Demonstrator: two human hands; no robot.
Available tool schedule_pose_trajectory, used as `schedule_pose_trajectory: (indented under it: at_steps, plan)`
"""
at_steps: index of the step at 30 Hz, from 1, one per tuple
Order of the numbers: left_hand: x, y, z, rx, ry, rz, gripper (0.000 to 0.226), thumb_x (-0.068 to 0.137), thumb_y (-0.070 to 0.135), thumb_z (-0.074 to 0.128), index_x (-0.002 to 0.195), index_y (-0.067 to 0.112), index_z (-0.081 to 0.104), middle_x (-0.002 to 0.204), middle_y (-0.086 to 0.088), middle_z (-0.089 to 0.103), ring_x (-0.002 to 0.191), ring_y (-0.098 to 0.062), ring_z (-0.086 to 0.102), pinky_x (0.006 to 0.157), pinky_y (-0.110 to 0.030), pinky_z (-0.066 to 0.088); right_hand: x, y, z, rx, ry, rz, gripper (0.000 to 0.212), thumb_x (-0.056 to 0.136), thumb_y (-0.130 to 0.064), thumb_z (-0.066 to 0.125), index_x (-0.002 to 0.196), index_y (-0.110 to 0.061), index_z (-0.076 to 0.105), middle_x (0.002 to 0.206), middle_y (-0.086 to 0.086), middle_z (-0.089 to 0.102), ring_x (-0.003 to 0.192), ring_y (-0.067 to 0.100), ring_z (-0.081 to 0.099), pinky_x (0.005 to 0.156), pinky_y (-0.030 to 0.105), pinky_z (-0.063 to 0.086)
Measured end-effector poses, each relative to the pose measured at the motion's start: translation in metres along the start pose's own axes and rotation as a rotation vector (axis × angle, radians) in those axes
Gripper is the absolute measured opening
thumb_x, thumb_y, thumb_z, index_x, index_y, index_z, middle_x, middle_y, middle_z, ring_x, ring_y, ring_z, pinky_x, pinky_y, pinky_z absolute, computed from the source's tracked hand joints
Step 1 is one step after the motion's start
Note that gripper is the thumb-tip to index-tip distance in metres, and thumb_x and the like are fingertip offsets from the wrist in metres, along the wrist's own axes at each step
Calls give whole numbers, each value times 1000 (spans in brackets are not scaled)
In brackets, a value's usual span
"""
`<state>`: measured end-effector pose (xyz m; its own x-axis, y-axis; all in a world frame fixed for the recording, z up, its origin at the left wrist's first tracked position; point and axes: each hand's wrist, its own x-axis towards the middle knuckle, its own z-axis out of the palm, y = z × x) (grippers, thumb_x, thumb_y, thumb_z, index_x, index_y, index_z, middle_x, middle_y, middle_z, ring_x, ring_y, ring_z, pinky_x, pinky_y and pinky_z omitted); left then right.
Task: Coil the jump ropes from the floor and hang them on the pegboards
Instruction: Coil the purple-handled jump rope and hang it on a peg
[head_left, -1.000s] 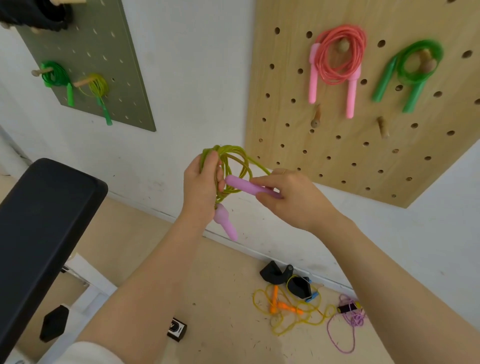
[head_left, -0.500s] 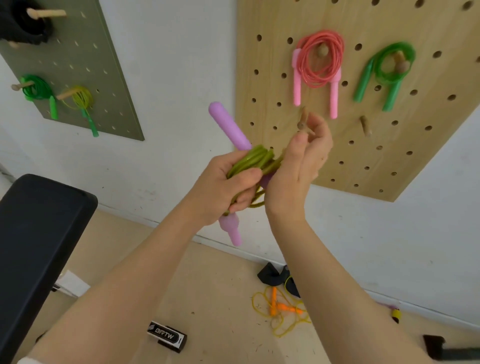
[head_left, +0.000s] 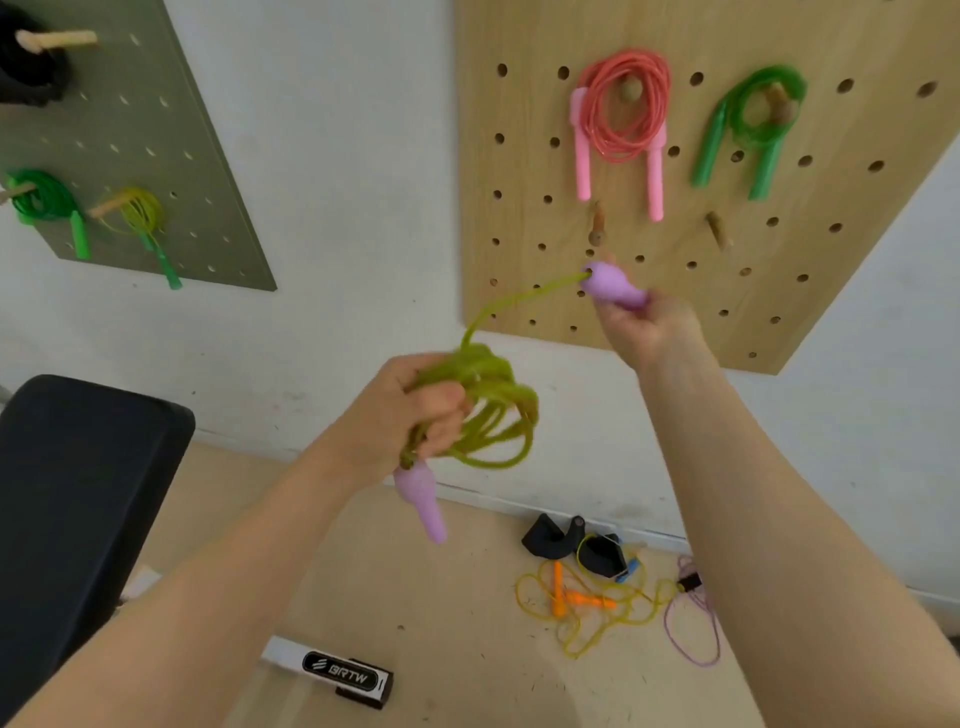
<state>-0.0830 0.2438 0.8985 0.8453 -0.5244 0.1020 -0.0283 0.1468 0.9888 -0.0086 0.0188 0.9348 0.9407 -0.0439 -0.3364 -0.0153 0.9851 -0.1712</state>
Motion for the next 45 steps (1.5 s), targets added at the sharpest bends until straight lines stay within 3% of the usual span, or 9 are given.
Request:
schedule_pose_trajectory:
  at_steps: [4, 7, 13, 17, 22, 27, 34, 41, 45]
  plan:
    - [13, 6, -15, -351, 187, 75, 32, 43, 38, 85, 51, 18, 62, 35, 9, 37, 26, -2, 29, 38, -17, 17, 18, -5, -72, -629, 387, 25, 40, 101, -12, 32, 139, 1, 33, 126, 15, 51, 114, 29, 53, 89, 38, 43]
    - [26, 15, -11, -339, 219, 33, 22, 68, 27, 59, 48, 18, 60, 33, 8, 33, 24, -3, 25, 39, -19, 15, 10, 8, -90, -1192, 405, 90, 53, 96, -21, 51, 142, -3, 32, 151, 12, 28, 137, 32, 30, 108, 44, 30]
    - [51, 18, 15, -367, 172, 20, 29, 75, 27, 42, 56, 12, 57, 32, 8, 32, 23, -3, 25, 38, -18, 15, -24, 39, -23, -1220, -409, 97, 62, 97, -52, 20, 124, -7, 53, 112, 9, 61, 108, 23, 57, 102, 36, 41]
    - [53, 20, 12, -394, 185, 76, 21, 76, 27, 41, 69, 7, 43, 32, 8, 33, 23, -3, 26, 36, -16, 20, -35, 38, -21, -1341, -651, 129, 70, 65, -65, 68, 113, -15, 57, 99, 8, 63, 95, 21, 61, 89, 34, 50]
    - [44, 13, 9, -311, 220, 80, 21, 77, 26, 46, 68, 8, 44, 37, 7, 36, 28, -5, 30, 36, -15, 28, -35, 46, -21, -1504, -608, 38, 14, 88, -3, 58, 99, -12, 54, 81, 3, 60, 74, 12, 61, 68, 24, 51]
    - [41, 7, 1, -180, 226, 168, 51, 54, 38, 83, 77, 10, 47, 50, 8, 50, 50, -9, 52, 58, -21, 49, -32, 45, -9, -1212, -602, -21, 19, 88, 7, 51, 93, -11, 54, 67, 2, 57, 61, 15, 59, 61, 28, 54]
    - [47, 3, 15, 211, 413, 90, 12, 92, 18, 54, 85, 13, 62, 74, 6, 64, 81, -11, 61, 92, -31, 47, -33, 31, 10, -1285, -418, -227, 41, 79, 14, 59, 110, -11, 52, 74, 0, 54, 55, 13, 50, 55, 24, 47]
    - [62, 14, 16, 247, 364, 44, 31, 83, 5, 64, 101, 28, 53, 82, 2, 63, 78, -15, 62, 77, -31, 52, -36, 20, 30, -1963, -595, -434, 39, 75, 13, 57, 104, -13, 59, 85, -1, 60, 75, 9, 55, 70, 20, 47]
    - [73, 28, 23, 193, 261, 36, 12, 93, 14, 54, 99, 24, 54, 77, -3, 61, 66, -14, 63, 74, -37, 53, -38, 20, 30, -1895, -620, -491, 37, 77, 11, 59, 106, -13, 58, 98, 4, 60, 83, 12, 59, 78, 26, 50]
